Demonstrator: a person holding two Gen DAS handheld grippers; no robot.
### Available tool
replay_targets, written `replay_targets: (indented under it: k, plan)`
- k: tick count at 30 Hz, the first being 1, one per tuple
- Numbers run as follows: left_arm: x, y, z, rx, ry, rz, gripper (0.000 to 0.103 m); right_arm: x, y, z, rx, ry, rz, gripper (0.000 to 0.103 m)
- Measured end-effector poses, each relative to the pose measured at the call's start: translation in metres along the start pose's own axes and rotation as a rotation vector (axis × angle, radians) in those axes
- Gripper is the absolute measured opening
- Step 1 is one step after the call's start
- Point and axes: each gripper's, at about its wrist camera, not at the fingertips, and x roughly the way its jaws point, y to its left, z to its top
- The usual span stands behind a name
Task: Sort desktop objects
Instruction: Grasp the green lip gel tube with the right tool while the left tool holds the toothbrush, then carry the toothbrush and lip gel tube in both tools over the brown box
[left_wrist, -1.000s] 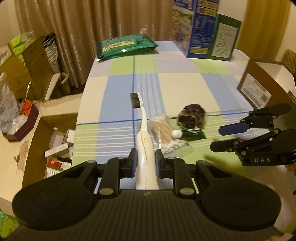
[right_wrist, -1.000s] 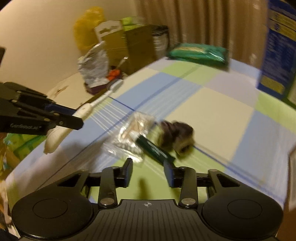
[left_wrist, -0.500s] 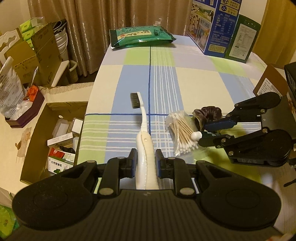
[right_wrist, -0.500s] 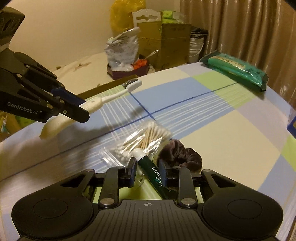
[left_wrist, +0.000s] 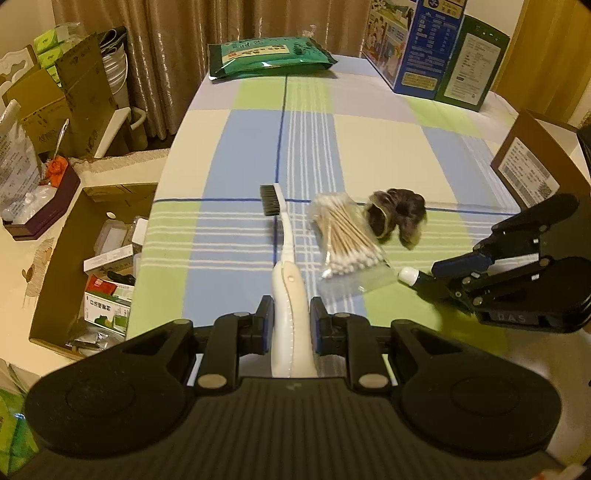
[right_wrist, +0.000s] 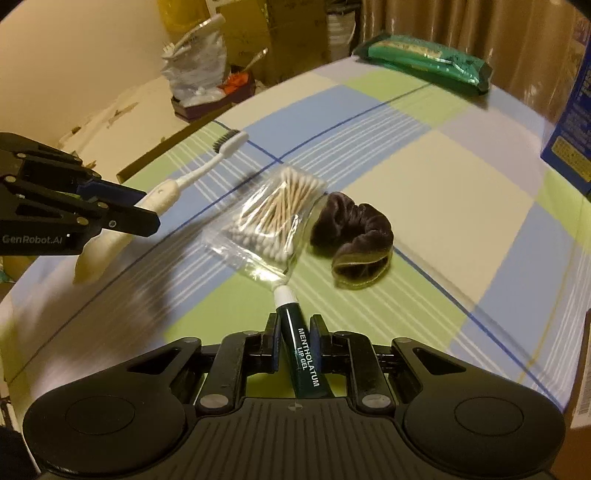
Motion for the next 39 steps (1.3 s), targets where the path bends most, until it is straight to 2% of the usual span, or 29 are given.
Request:
replay_targets:
  k: [4, 9, 17, 26, 39]
  plan:
    - [-0.003, -0.005, -0.004, 0.006, 0.001, -0.005, 0.017, 0.001, 0.000, -0.006, 0.006, -0.071, 0.001, 0.014]
    - [-0.010, -0.009, -0.009, 0.005, -0.009, -0.001, 0.017, -0.003, 0.013, -0.013, 0.018, -0.071, -0.044, 0.013]
    - [-0.028, -0.020, -0.021, -0.001, -0.028, 0.000, 0.017, -0.027, 0.017, -0.036, 0.098, -0.037, -0.012, 0.013]
    - [-0.058, -0.058, -0.028, 0.038, -0.071, -0.061, 0.017, -0.102, 0.009, -0.062, 0.226, -0.128, 0.041, 0.013]
    - [-0.087, -0.143, -0.007, 0.161, -0.154, -0.183, 0.017, -0.201, -0.025, -0.101, 0.354, -0.268, -0.017, 0.013]
